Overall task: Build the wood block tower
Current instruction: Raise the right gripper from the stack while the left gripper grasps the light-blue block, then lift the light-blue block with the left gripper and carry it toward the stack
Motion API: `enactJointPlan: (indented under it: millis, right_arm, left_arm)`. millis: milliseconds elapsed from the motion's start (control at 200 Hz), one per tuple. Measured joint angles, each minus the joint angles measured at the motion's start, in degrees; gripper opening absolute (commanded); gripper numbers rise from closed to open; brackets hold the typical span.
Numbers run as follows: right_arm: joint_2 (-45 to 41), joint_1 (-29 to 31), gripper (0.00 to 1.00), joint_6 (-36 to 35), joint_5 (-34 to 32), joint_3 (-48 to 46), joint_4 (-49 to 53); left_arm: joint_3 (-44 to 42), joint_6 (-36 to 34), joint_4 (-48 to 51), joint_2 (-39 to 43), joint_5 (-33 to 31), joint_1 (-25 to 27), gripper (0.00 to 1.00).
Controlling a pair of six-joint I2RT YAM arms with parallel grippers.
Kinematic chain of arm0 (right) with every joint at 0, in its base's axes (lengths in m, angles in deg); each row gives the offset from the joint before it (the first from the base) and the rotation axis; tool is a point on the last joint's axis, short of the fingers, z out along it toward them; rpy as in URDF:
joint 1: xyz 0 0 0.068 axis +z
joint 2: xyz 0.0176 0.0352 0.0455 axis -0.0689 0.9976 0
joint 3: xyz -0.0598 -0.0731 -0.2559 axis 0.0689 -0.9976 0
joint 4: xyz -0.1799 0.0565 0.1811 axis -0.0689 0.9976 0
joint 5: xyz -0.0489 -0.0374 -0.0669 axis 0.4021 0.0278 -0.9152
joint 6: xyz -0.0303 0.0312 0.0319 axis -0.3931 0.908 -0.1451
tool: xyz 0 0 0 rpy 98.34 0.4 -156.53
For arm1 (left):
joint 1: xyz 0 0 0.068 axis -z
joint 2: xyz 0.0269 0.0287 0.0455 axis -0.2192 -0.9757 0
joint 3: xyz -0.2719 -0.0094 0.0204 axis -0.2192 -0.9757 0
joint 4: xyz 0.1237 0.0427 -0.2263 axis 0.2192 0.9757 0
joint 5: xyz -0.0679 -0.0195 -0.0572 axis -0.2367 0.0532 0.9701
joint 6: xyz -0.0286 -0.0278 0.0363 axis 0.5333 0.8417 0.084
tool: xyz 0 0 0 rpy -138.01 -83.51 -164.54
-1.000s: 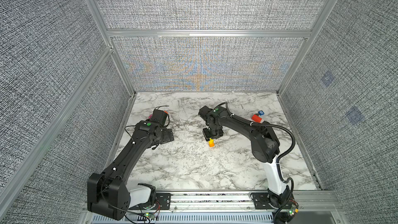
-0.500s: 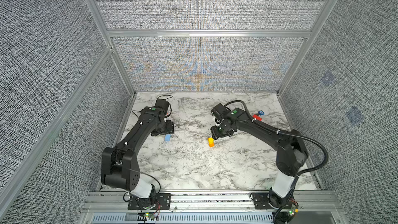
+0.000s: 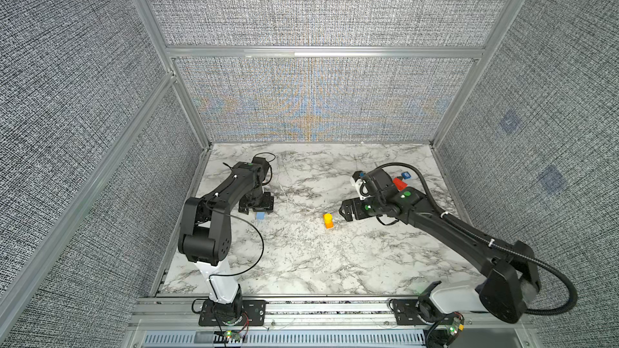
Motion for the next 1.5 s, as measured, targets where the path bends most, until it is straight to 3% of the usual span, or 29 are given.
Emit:
enactJointPlan:
  millis: [315, 635, 710, 895, 1310, 1501]
  right_arm:
    - [-10.45, -0.68, 0.99, 1.2, 1.6, -4.68, -0.98]
    - [-21.03, -1.05, 0.99, 2.05, 2.49, -9.68, -1.18]
    - [-21.62, -1.25, 0.99, 2.1, 3.02, -9.86, -1.42]
    - [-21.81, -1.7, 0.99, 2.71, 4.63, -10.78, -2.14]
    - [-22.23, -2.56, 0.99, 3.15, 6.05, -11.56, -2.78]
    - [-20.59, -2.95, 0.99, 4.22, 5.99, -11.58, -2.78]
  left_arm:
    - [2.82, -0.85, -0.7, -3.15, -0.22, 0.0, 0.68]
    - [4.0, -2.73, -2.93, -8.44, -0.02, 0.0, 0.62]
    - [4.26, -3.02, -3.04, -9.16, 0.09, 0.0, 0.54]
    - [4.9, -3.61, -4.0, -11.76, 0.09, -0.17, 0.5]
    - [4.68, -3.58, -4.39, -11.74, -0.02, -0.17, 0.27]
    - [6.49, 1.84, -1.88, -10.82, -1.05, 0.15, 0.26]
